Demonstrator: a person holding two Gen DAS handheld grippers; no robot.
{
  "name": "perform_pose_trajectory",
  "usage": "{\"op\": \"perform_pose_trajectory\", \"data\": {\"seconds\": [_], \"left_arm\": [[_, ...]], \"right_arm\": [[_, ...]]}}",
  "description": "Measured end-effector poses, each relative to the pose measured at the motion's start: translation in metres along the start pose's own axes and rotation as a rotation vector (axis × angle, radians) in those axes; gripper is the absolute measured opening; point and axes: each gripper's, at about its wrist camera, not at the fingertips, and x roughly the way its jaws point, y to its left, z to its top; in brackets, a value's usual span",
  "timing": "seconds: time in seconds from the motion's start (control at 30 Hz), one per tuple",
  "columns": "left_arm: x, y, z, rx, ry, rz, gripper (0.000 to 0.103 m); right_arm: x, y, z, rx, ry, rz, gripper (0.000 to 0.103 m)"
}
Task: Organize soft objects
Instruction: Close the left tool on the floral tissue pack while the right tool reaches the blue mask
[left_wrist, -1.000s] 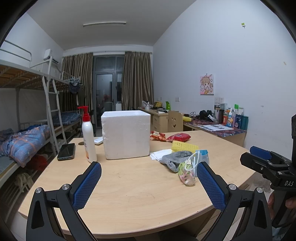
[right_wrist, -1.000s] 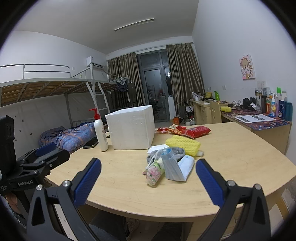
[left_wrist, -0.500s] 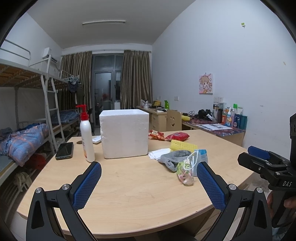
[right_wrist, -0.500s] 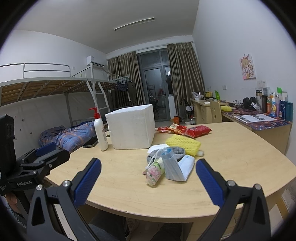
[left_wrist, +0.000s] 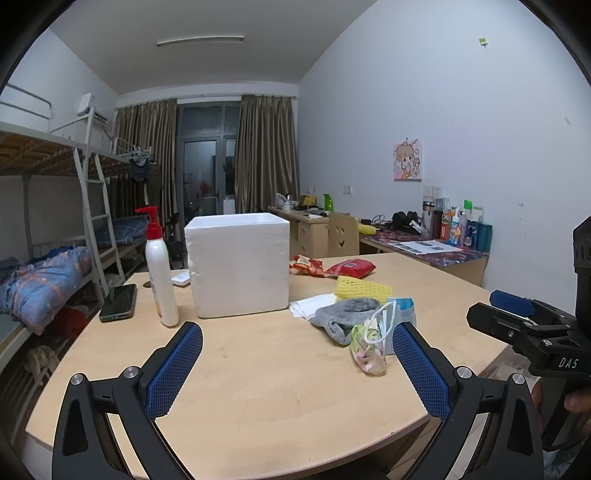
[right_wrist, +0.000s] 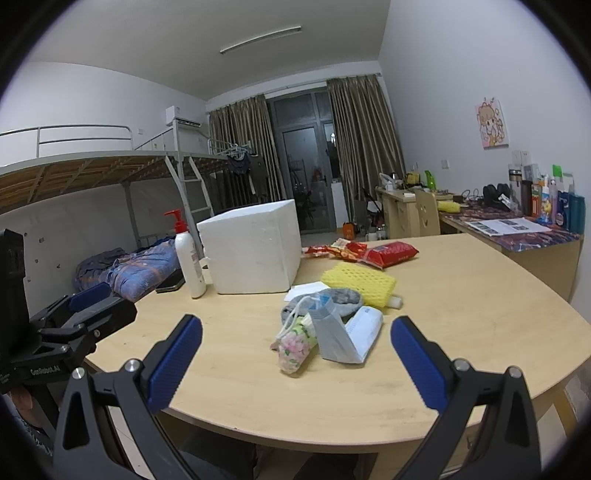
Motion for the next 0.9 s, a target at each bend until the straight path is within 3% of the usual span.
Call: {"op": "perform_pose_trajectory", "data": {"seconds": [0.5, 0.9], "left_arm": [[0.049, -0.010, -0.008, 0.009, 0.080, -0.075, 0.103], [0.104, -0.030, -0.021, 0.034, 0.201, -0.191, 0.103]], "right_arm": [[0.034, -0.028, -0.004, 0.040, 0.074, -0.037, 0.103], [0.063, -0.053, -0.008, 0.088, 0.154, 0.023, 0.102]]}}
